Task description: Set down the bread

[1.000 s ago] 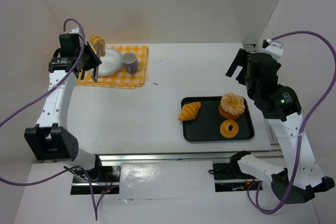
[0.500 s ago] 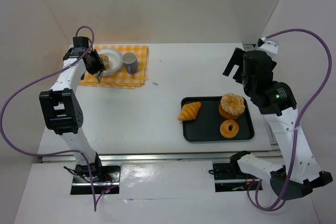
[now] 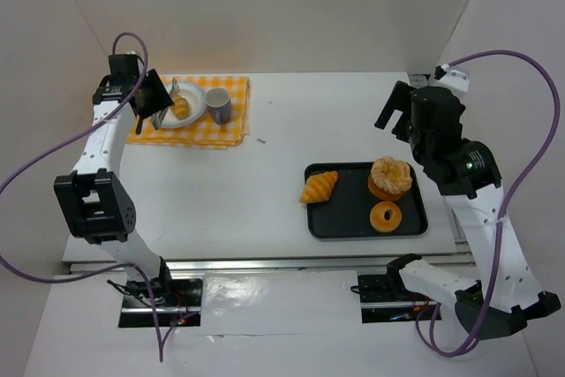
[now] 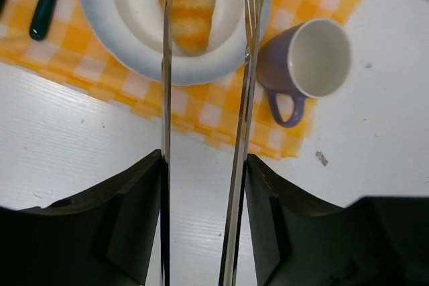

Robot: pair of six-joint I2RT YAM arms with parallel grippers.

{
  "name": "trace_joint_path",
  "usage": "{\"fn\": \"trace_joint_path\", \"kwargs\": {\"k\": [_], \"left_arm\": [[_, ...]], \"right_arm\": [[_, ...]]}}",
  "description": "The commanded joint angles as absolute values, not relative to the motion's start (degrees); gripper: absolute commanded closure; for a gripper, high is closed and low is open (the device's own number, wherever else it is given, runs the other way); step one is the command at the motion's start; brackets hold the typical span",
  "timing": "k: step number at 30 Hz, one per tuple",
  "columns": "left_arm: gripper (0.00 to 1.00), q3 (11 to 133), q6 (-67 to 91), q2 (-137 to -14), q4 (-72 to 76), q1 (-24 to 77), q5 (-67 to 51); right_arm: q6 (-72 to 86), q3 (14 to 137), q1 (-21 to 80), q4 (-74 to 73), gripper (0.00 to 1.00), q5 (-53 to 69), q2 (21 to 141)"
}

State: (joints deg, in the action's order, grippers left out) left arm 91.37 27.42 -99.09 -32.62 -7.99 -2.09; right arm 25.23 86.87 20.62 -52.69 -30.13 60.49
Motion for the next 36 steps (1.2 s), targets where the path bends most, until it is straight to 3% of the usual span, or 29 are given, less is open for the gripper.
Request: {"fn": "trace_joint_path", "kwargs": {"k": [1, 7, 14, 16, 24, 27, 31, 36], "left_arm": [[0.39, 92.11, 27.95, -89.15, -30.5, -6.43, -2.29], [0.41, 89.04, 24.08, -82.27, -31.03, 3.15, -5.01], [0.42, 80.26, 26.01, -77.26, -27.61, 21.76, -8.6], [0.38, 78.05, 26.02, -77.26, -25.41, 25.91, -10.36], [0.36, 81.37, 20.4, -86.04, -32.14, 40.14, -12.83], [0.34, 83.14, 18.55, -88.41, -34.79, 44.89, -7.59], [0.32, 85.42, 18.02, -91.57, -38.75, 47.98, -0.2], [0.3, 86.04, 17.49, -94.39, -41.31, 49.22, -0.35]], "right_arm": [[25.31, 86.31, 20.3, -50.1, 0.0, -30.06, 58.89], [25.31, 85.17, 20.3, -49.48, 0.0, -29.01, 58.89], [25.31, 83.94, 20.3, -48.43, 0.0, -27.77, 59.41], [25.31, 83.94, 20.3, -47.9, 0.0, -27.25, 59.41], [25.31, 83.94, 20.3, -48.96, 0.0, -28.47, 58.89], [25.31, 83.94, 20.3, -48.96, 0.0, -28.48, 58.89], [25.31, 83.94, 20.3, -48.96, 0.0, -28.48, 58.89], [25.31, 83.94, 20.3, -48.96, 0.0, -28.48, 58.89]]}}
